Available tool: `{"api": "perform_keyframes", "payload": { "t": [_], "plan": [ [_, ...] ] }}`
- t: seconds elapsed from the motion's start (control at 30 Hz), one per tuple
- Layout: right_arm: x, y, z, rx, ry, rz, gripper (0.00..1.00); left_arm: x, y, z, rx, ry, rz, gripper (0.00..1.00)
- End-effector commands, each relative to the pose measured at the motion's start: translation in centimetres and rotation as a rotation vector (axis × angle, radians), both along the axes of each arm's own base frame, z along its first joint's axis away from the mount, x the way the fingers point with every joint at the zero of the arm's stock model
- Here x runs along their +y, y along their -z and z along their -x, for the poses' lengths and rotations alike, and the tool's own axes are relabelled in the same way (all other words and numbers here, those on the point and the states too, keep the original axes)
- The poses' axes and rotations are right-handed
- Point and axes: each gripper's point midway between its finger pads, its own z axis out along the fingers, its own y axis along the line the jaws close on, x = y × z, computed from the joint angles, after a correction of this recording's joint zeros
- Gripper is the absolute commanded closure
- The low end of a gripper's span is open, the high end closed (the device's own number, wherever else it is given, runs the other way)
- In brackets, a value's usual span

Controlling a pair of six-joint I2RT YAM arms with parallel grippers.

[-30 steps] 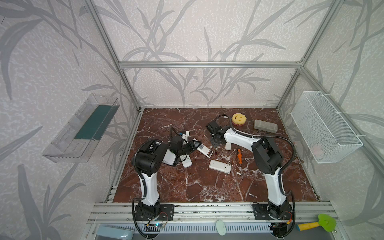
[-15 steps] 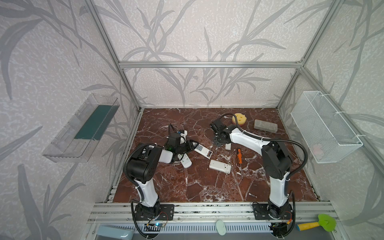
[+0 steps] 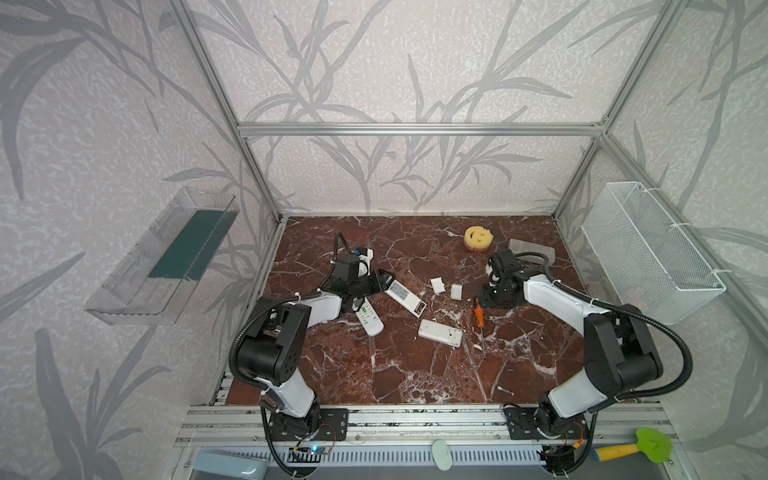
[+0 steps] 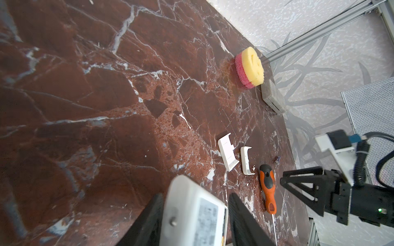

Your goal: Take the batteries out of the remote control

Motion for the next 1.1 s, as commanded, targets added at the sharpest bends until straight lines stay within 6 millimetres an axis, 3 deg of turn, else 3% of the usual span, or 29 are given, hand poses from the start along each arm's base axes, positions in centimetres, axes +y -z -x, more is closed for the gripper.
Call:
{"api": "perform_keyframes", "payload": {
  "t": [0.0,0.17,0.4,0.57,0.7,0.9,1.07],
  "plan": [
    [1.8,-1.0,-0.5,-0.03,-0.004,-0.117,0.46,0.5,-1.1,-0.5,-0.026,0.003,-0.046,0.49],
    [2.4,1.1,-0.7,0.016,-0.008,-0.131,0.46,0.7,-1.2,-0.8,-0.021,0.005,-0.061,0.49],
    [2.4,3.9,-0.8,0.078,-0.015,-0.11,0.51,0.1,-3.3,0.2,-0.047,0.045,-0.062,0.49],
    [2.4,3.1,-0.9,0.048,-0.008,-0.115,0.78,-1.1,-5.3,2.5,-0.094,0.114,-0.115,0.49],
    [2.1,-0.7,-1.7,-0.078,0.018,-0.134,0.95,-3.4,-7.7,5.1,-0.193,0.204,-0.183,0.49],
    [2.2,-9.8,-1.7,-0.357,0.084,-0.256,1.0,-9.4,-12.0,10.6,-0.434,0.37,-0.252,0.48],
    [3.0,-15.9,0.0,-0.569,0.118,-0.336,1.0,-15.3,-13.3,15.1,-0.566,0.478,-0.257,0.43]
  ]
}}
